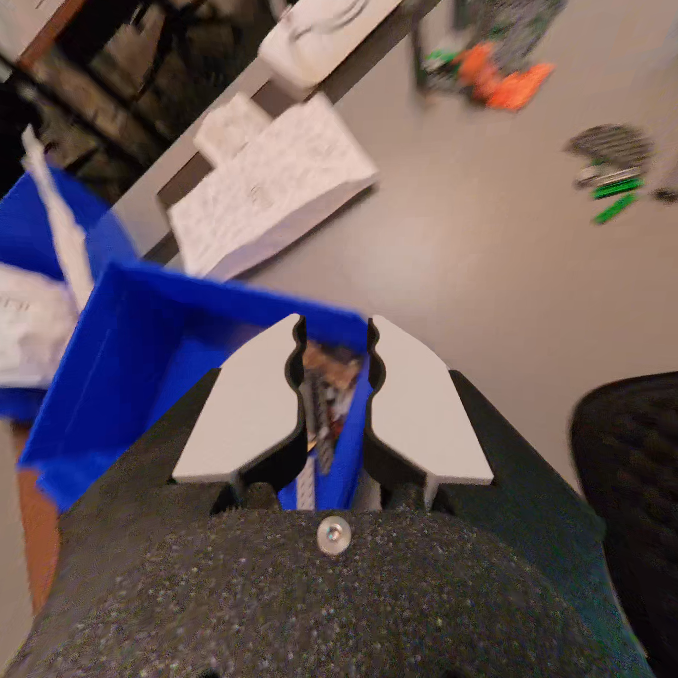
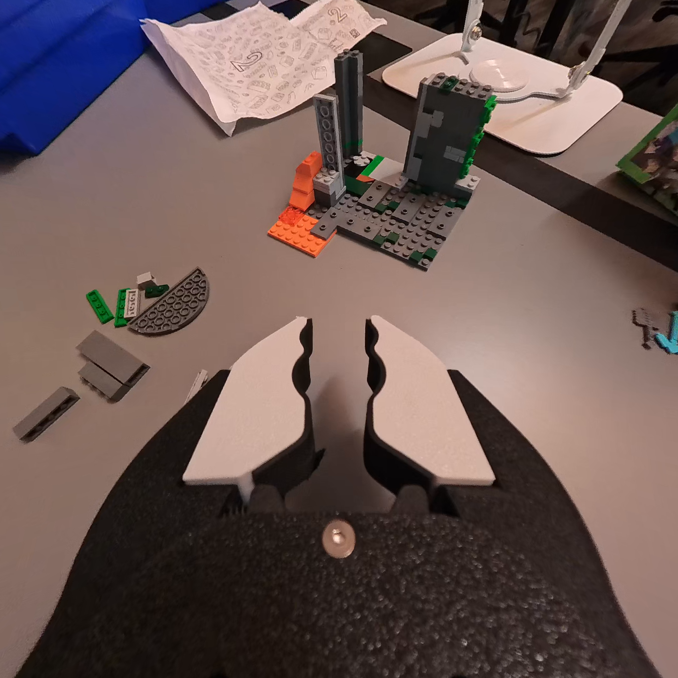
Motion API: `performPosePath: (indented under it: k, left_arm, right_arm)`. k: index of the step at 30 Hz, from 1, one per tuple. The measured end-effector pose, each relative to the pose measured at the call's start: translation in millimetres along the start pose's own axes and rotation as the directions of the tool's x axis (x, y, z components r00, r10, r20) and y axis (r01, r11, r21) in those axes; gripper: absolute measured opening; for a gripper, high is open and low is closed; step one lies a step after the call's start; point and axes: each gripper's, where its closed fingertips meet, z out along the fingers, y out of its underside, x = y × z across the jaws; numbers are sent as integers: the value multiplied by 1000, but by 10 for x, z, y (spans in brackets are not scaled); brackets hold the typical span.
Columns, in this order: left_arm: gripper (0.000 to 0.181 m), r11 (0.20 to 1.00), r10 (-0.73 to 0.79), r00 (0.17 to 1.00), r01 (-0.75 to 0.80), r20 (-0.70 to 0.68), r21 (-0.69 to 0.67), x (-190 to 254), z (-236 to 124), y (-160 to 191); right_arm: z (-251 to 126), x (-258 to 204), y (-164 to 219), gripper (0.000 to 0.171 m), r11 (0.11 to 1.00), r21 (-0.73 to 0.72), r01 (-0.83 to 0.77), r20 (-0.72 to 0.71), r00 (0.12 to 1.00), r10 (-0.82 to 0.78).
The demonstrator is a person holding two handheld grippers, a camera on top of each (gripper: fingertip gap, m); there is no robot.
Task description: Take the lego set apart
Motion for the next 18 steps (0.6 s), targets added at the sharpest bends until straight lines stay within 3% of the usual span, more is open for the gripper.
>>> performPosePath:
  k: [3,6,12,18]
  left_arm:
    - [33,994,76,978,-60,-195,89,571,100,-361]
    - [32,986,157,918,-129,-363,101,1103,356,-500]
    - [30,959,254,789,-282,-560,38,1865,912,-442]
    - [28,926,267,705,-376,-657,-27,2184,1218,-313]
  right_arm:
    - [3,-1,19,27,1000,-4,-2,2,1000,2]
    - [2,2,26,27,1000,-4,-5,3,1000,5]
    - [15,-16,58,27,1000,-17,4,9,1000,-4]
    - [44,-38,91,27,999,-35,20,17,1000,-20]
